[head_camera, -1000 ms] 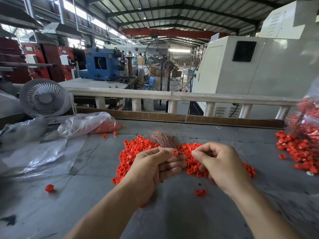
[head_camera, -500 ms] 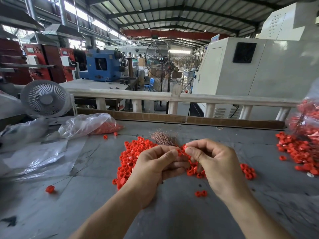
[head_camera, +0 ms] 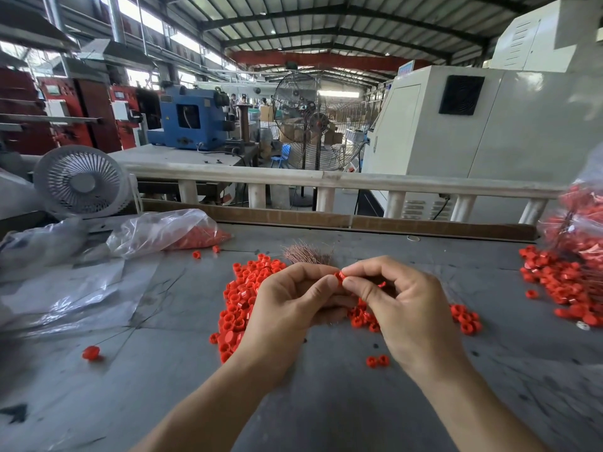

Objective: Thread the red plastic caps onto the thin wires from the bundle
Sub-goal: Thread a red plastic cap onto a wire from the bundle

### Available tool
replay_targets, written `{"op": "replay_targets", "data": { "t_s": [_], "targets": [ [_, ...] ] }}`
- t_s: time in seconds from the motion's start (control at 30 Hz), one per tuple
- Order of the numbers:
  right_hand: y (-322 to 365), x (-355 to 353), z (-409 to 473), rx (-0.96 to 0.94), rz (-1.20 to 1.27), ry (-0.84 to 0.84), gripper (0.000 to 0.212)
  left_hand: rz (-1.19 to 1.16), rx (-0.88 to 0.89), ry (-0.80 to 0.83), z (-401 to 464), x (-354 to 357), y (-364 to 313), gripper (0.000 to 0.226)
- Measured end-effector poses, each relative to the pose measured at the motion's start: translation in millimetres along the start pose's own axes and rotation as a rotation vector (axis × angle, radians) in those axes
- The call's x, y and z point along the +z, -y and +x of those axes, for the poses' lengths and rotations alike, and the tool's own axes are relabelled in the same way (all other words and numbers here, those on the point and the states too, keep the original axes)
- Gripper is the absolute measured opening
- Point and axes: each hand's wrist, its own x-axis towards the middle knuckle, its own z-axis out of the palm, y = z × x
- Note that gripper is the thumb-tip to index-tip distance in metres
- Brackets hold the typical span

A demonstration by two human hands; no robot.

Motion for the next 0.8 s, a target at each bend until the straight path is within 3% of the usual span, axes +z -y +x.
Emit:
{"op": "replay_targets", "data": {
  "t_s": [0.8],
  "targets": [
    [1,7,-1,-0.100,-0.271,-0.017,0.014,0.118,0.108,-0.016,1,-3,12,0.012]
  ]
}}
